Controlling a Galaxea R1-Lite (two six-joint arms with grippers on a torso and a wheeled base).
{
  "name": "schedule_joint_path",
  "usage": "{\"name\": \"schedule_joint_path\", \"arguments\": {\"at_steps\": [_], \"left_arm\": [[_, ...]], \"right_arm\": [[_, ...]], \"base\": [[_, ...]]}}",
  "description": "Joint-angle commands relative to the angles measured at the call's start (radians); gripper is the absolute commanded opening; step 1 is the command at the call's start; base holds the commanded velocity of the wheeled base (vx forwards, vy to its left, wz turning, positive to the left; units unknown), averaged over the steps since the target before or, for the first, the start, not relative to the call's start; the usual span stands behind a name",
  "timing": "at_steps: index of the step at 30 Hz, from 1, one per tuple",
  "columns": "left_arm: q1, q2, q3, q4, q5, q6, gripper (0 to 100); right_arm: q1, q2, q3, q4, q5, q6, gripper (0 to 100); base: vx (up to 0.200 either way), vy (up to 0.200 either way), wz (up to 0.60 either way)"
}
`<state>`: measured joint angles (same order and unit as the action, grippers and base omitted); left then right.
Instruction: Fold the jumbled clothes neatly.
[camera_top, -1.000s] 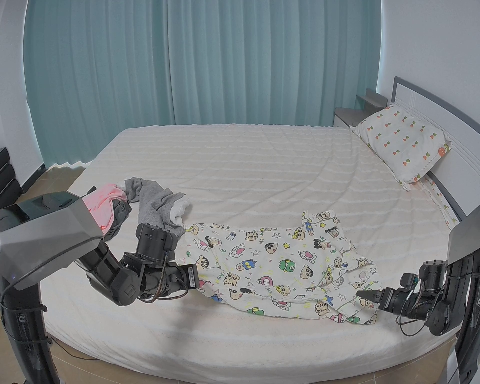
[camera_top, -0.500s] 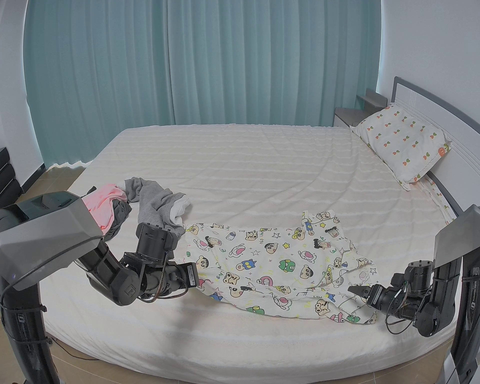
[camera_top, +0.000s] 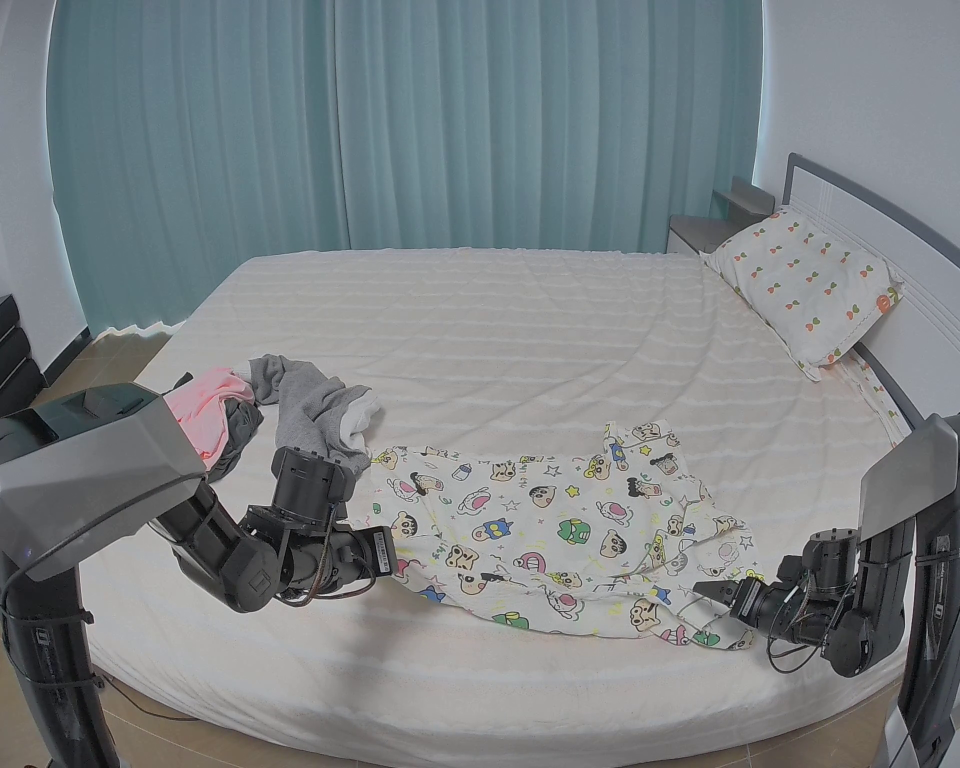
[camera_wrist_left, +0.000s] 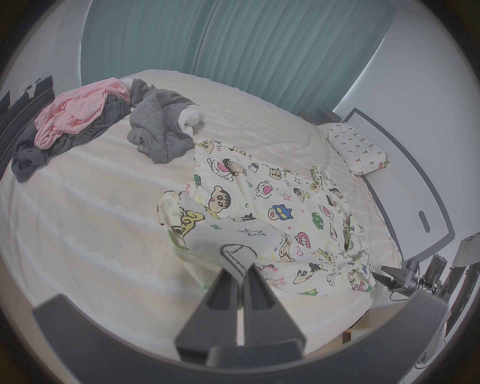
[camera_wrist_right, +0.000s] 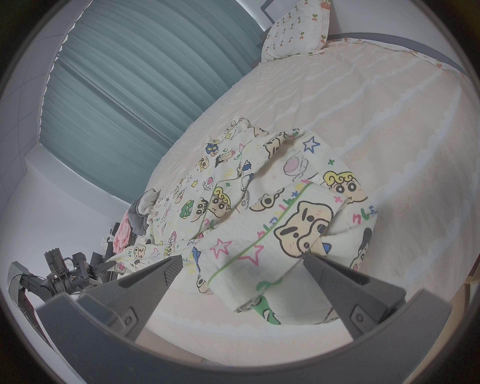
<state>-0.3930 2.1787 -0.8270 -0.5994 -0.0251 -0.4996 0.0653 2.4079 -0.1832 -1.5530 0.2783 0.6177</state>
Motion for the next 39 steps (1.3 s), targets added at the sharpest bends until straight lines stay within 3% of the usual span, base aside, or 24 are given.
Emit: {"name": "schedule_joint_path", "arguments": {"at_steps": [1, 6, 14, 15, 27, 39], "left_arm": [[0.000, 0.000, 0.000, 0.000, 0.001, -0.001, 0], [0.000, 0.000, 0.006, 0.000, 0.011, -0.001, 0], [0.000, 0.000, 0.008, 0.000, 0.021, -0.001, 0], [0.000, 0.000, 0.008, 0.000, 0.021, -0.001, 0], [0.000, -0.010, 0.045, 0.000, 0.025, 0.001, 0], [-0.007, -0.004, 0.045, -0.028, 0.048, 0.001, 0]], "right_arm": [[-0.001, 0.025, -0.001, -0.007, -0.011, -0.003, 100], [0.004, 0.066, -0.041, -0.009, -0.080, -0.004, 100], [0.044, 0.063, -0.082, -0.009, -0.080, 0.007, 100], [0.044, 0.062, -0.084, -0.009, -0.080, 0.011, 0], [-0.015, -0.075, -0.058, -0.009, -0.079, 0.065, 0], [0.018, -0.050, -0.010, -0.009, -0.074, 0.063, 0]], "base": [[0.000, 0.000, 0.00], [0.000, 0.000, 0.00], [0.000, 0.000, 0.00], [0.000, 0.000, 0.00], [0.000, 0.000, 0.00], [0.000, 0.000, 0.00]]}}
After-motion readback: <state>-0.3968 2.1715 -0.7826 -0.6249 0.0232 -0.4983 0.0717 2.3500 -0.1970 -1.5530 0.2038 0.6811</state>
